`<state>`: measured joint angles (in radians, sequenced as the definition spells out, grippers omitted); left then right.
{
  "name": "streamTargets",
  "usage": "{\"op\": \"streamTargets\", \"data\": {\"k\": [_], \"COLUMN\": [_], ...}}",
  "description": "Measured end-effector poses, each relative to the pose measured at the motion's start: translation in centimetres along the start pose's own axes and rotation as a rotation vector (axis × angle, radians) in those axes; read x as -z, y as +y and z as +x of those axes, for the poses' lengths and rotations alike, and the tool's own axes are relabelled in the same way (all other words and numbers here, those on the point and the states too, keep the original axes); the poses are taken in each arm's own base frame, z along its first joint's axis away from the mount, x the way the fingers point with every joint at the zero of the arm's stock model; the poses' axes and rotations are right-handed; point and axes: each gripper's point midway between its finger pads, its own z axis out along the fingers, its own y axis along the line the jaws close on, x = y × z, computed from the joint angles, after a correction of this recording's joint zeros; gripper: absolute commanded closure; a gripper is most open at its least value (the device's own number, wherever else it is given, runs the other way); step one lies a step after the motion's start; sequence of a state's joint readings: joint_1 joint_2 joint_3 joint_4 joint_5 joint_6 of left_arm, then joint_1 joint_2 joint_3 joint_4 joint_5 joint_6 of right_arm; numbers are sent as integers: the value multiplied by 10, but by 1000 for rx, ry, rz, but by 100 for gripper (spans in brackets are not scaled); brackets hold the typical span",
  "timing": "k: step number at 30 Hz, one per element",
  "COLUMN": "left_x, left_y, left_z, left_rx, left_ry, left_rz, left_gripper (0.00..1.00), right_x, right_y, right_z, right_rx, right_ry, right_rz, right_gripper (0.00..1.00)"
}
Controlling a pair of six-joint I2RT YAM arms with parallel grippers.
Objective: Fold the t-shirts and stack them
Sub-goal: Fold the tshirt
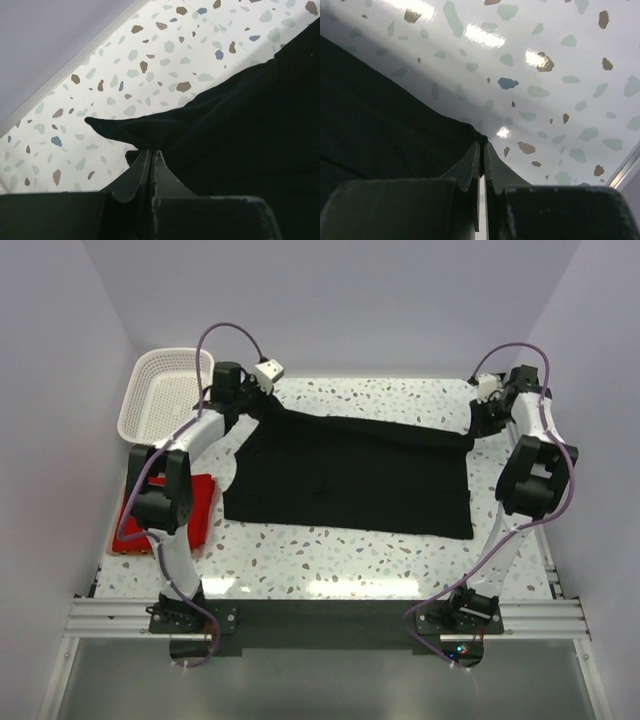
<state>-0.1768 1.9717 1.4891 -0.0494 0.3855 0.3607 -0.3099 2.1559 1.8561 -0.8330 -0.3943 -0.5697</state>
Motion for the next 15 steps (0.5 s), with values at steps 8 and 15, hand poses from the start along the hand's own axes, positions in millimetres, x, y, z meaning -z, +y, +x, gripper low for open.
{"op": "streamTargets", "data": {"k": [8,15], "left_x": [25,50], "left_y": [-21,-45], "left_z": [41,73], "left_rx": [-3,39], "left_ry": [128,231], "left_rz": [32,72], "left_gripper": [100,100], "right_x": [18,12], "right_y": [16,25], "right_z": [10,30], "right_rx": [42,59], "right_ry": [15,60], "right_rz": [-28,-60], "right_gripper": [100,100]}}
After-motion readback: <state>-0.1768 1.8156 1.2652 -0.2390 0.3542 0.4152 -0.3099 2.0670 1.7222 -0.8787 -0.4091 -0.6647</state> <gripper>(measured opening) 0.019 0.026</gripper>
